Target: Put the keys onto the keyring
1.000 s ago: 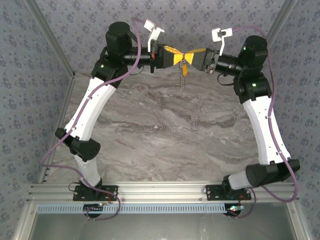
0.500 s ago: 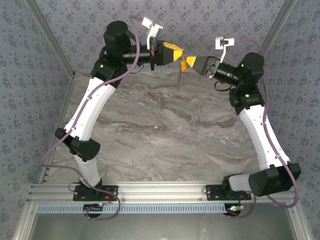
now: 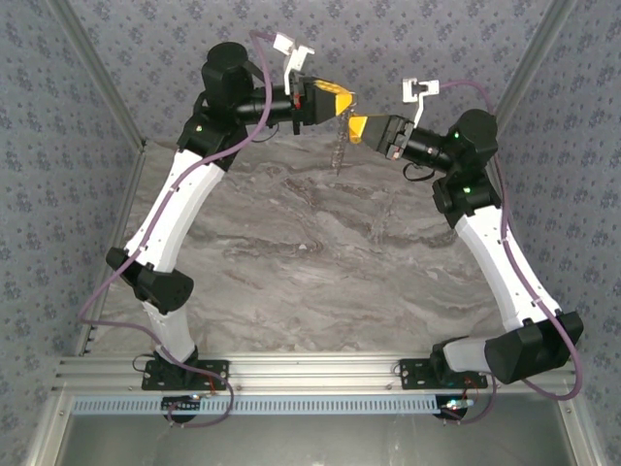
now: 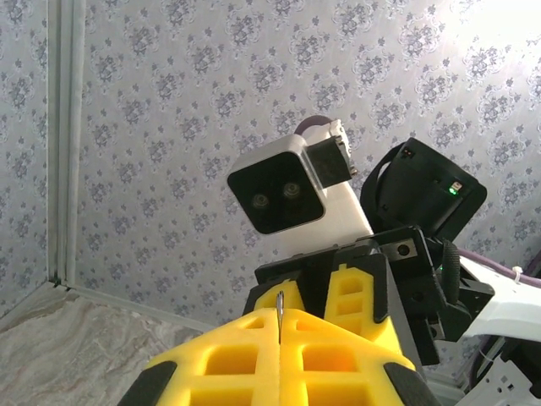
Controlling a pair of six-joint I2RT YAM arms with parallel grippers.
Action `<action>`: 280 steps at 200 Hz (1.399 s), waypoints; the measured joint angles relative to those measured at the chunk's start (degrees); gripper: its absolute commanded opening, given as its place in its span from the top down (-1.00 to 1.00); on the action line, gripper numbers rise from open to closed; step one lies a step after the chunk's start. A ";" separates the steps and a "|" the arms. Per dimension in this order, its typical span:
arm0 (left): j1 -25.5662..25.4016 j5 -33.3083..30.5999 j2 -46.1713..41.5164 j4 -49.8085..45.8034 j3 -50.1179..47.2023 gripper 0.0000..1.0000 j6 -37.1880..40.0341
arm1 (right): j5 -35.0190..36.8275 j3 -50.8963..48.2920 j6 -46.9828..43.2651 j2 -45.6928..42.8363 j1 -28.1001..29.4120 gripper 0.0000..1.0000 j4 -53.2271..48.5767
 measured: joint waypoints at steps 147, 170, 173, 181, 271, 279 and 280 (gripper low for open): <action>0.76 -7.08 -5.53 22.53 -18.49 1.00 -15.13 | 1.88 2.56 2.51 5.81 3.04 1.00 3.32; 1.03 -7.67 -5.60 25.33 -19.37 1.00 -17.22 | 2.14 3.93 2.54 7.02 3.39 1.00 3.67; 1.03 -7.76 -5.60 25.46 -19.39 1.00 -17.40 | 2.19 3.98 2.54 7.10 3.39 1.00 3.76; 1.03 -8.00 -5.62 26.43 -19.82 1.00 -18.12 | 2.27 4.02 2.54 7.15 3.39 0.99 3.85; 1.79 -11.69 -5.81 33.22 -22.16 1.00 -22.67 | 0.35 -0.50 2.93 0.96 -4.55 0.05 0.28; 1.84 -11.69 -5.81 33.83 -22.16 1.00 -23.12 | 0.35 -0.48 2.89 -0.15 -5.64 0.05 -0.20; 1.88 -11.69 -5.81 33.97 -22.16 1.00 -23.19 | 0.35 -0.48 2.89 -0.24 -5.73 0.05 -0.26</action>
